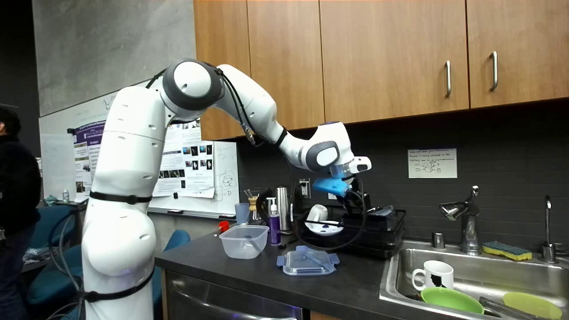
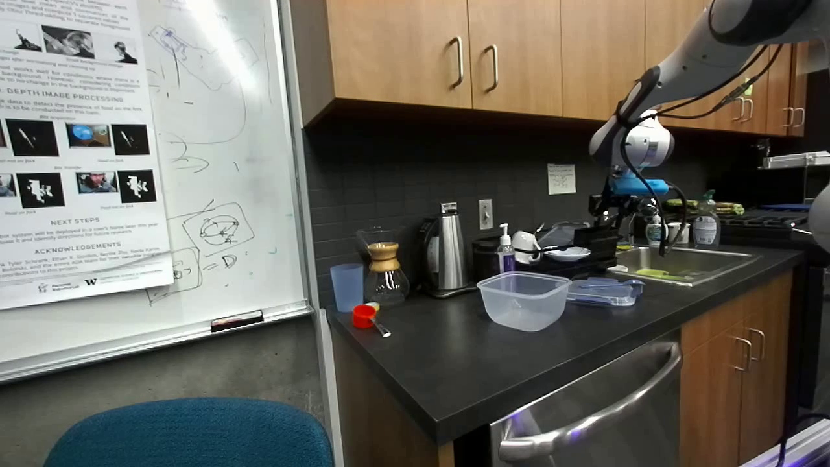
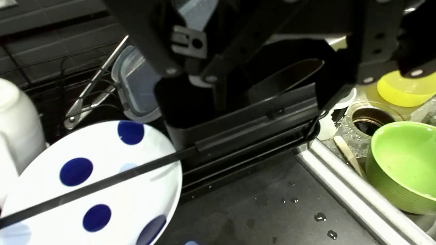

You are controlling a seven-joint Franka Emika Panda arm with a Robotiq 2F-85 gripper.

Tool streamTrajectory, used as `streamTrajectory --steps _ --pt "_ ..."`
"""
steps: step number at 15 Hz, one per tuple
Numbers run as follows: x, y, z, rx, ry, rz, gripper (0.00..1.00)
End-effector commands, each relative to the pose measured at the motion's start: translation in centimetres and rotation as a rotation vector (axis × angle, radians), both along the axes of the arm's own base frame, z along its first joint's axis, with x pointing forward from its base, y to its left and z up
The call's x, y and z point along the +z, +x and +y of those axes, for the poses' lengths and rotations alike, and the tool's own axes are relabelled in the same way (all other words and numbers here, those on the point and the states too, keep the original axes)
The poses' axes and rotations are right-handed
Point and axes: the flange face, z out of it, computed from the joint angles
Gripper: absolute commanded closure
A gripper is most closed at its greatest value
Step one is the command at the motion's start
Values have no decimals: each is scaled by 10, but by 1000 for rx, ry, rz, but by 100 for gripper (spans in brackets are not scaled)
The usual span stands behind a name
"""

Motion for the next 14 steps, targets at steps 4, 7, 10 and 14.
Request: streamTrajectory --steps 4,7,10,14 --pt "2 -6 -3 115 17 20 76" --pt "2 -8 -9 121 10 26 50" --pt "4 -9 -16 93 -8 9 51" --pt "5 -12 -27 74 -20 5 26"
